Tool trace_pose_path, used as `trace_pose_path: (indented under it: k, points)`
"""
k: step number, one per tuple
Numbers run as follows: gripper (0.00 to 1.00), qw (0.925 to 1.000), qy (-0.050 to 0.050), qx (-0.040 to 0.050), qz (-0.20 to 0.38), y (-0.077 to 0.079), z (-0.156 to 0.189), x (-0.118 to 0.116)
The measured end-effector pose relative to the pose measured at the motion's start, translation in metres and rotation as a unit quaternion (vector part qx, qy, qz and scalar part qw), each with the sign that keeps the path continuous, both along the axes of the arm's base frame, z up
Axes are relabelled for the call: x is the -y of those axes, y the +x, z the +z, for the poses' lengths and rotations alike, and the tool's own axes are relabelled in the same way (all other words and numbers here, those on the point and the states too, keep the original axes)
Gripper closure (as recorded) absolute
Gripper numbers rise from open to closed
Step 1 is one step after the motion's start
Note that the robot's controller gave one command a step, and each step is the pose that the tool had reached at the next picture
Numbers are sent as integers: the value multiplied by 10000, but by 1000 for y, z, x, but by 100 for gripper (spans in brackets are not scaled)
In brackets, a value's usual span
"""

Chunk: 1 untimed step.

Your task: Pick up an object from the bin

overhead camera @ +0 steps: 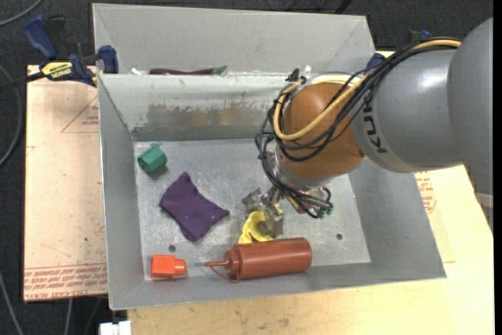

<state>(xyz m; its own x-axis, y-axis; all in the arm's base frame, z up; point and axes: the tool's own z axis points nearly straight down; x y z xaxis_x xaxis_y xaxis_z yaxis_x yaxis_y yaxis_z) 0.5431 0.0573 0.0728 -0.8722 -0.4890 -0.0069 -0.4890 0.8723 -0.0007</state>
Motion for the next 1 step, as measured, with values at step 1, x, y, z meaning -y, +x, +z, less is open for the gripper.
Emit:
trace_pose_path:
  k: [1]
  points:
    - [100, 10000, -1, -27, -1, -2, 10, 0]
